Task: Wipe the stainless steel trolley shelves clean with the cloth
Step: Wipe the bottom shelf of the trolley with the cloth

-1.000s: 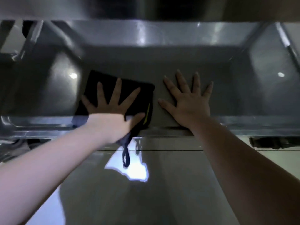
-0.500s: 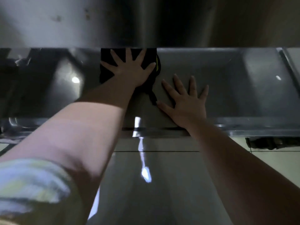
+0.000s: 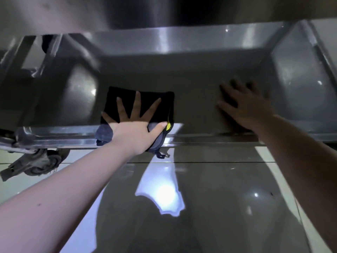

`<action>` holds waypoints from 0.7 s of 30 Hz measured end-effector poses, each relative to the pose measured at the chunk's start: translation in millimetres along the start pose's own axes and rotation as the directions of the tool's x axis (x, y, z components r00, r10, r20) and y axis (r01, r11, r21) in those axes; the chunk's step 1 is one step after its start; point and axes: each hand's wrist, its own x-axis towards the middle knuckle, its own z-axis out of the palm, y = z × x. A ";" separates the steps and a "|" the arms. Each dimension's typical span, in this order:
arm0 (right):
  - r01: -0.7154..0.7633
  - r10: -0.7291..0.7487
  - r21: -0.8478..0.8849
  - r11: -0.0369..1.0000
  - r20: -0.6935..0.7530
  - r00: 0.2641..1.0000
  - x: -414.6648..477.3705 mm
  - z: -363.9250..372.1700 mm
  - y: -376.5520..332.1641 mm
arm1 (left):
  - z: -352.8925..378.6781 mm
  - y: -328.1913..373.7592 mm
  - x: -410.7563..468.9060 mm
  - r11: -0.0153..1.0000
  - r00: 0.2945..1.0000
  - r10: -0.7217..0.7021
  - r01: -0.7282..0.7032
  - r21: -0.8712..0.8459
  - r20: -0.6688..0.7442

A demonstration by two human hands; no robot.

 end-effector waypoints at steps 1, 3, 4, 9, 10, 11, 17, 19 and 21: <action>-0.102 0.102 -0.001 0.995 0.011 0.995 -4.1 0.1 20.0 | 0.4 -0.2 -1.1 1.000 1.000 -0.008 0.008 -0.007 0.000; -0.167 0.167 -0.042 0.985 0.000 0.986 -12.6 4.3 38.9 | 0.1 4.6 -3.5 0.998 0.999 -0.040 0.040 -0.042 0.010; -0.154 0.153 -0.059 0.986 -0.013 0.988 -13.5 6.6 40.4 | 0.0 10.7 -4.4 0.996 0.998 -0.055 0.055 -0.063 0.016; -0.127 0.125 -0.045 0.991 -0.046 0.991 -11.7 11.7 40.7 | 9.4 68.4 8.9 0.998 0.999 0.002 -0.005 -0.064 -0.040; -0.125 0.123 -0.048 0.991 -0.052 0.991 -12.7 12.8 41.5 | 8.1 82.7 24.9 0.998 0.997 0.031 -0.035 -0.051 -0.067; -0.122 0.119 -0.049 0.991 -0.054 0.991 -13.8 12.9 41.3 | 3.8 97.2 46.6 0.997 0.994 0.058 -0.062 -0.040 -0.090; -0.114 0.114 -0.011 0.993 -0.038 0.993 -15.4 9.9 41.7 | -38.3 166.2 171.8 0.989 0.997 0.083 -0.081 -0.124 0.008; -0.117 0.118 0.006 0.993 -0.044 0.992 -15.4 9.1 43.1 | -40.5 169.0 168.0 0.986 0.990 0.140 -0.137 -0.094 0.025; -0.116 0.116 0.010 0.993 -0.036 0.993 -14.5 8.0 44.2 | -32.6 157.4 136.7 0.968 0.969 0.246 -0.245 -0.049 0.022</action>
